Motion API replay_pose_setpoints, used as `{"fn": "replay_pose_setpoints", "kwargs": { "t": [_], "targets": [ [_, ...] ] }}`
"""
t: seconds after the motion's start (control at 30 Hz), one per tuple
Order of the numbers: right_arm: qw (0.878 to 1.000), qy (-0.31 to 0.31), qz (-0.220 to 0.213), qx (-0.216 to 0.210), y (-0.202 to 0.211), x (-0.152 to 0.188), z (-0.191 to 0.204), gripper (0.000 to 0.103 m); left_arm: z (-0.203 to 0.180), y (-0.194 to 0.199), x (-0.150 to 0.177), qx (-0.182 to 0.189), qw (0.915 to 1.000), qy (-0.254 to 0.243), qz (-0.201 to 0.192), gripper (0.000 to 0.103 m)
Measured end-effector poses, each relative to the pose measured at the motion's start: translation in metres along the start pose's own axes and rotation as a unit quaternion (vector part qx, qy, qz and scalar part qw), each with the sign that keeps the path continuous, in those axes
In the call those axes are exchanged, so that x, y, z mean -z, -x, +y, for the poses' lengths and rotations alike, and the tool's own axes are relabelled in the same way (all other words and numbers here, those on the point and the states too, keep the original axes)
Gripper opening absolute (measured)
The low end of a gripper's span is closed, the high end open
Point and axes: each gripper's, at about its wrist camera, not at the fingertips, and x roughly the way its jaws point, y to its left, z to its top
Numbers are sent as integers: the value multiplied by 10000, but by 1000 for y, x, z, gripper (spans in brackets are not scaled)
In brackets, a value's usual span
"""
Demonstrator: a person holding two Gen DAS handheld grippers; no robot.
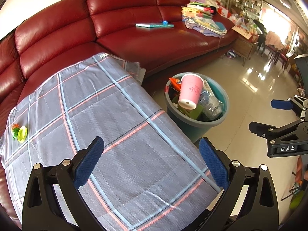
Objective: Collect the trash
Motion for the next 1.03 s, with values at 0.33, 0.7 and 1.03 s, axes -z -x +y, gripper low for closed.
{"fn": "replay_pose_setpoints", "kwargs": {
  "t": [0.33, 0.7, 1.03],
  "targets": [
    [10000, 24, 33, 49, -1, 0, -1, 96, 3, 3, -3, -83, 10000, -30, -21, 99],
    [9999, 82, 79, 71, -3, -1, 0, 96, 3, 2, -3, -138, 9999, -10, 8, 99],
    [9996, 175, 108, 207, -4, -2, 2, 96, 2, 3, -2, -143, 9999, -31, 59, 99]
  ]
}}
